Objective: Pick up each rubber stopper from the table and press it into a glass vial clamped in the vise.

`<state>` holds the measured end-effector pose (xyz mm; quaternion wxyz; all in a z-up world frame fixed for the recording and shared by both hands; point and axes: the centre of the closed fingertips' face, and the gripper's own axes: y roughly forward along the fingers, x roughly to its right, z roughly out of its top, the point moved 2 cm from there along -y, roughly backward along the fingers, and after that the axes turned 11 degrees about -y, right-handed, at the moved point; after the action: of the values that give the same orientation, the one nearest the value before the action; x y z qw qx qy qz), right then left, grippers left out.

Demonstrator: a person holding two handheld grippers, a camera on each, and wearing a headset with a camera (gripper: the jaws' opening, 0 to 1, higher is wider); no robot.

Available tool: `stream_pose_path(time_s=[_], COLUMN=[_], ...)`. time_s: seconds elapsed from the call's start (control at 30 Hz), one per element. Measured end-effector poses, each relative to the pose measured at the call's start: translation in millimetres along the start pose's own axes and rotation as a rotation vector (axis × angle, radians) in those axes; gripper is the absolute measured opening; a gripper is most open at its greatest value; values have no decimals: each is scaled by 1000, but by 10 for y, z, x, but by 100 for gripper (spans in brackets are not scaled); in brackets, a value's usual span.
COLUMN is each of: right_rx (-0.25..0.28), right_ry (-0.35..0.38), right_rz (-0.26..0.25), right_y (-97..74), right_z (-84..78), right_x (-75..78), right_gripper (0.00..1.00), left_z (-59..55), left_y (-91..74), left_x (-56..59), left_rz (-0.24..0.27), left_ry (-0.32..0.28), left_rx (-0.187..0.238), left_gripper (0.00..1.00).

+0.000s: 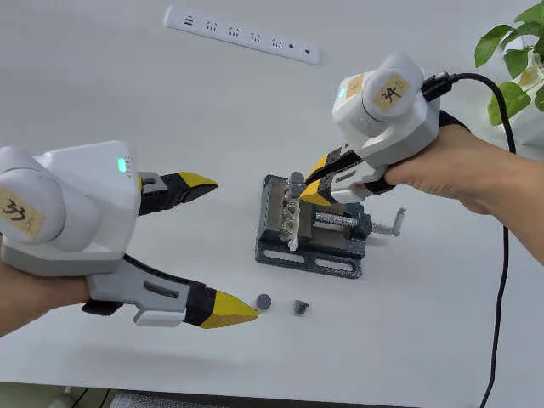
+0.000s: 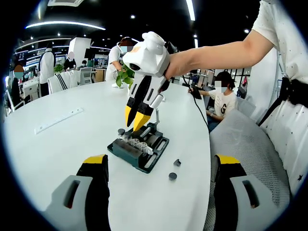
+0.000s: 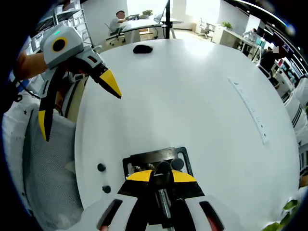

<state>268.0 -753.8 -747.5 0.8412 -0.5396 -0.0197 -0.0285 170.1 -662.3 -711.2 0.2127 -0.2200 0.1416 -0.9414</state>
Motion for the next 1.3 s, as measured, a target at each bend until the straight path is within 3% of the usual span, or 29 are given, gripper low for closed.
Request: stream_pose_path(time_s=[0.7,1.3], right_rx=[125,228], right_ry=[70,150], right_rz=[-73,-121], right_y=[-317,-529], right_z=[12,-244], right_x=[-81,-355], right_gripper=[19,27], left_z=[54,60], left_y=[-79,-132], left_x=[-25,-25], left_rz=[29,57], left_ry=[3,7], left_rx=[-12,-32], left_gripper=[93,95])
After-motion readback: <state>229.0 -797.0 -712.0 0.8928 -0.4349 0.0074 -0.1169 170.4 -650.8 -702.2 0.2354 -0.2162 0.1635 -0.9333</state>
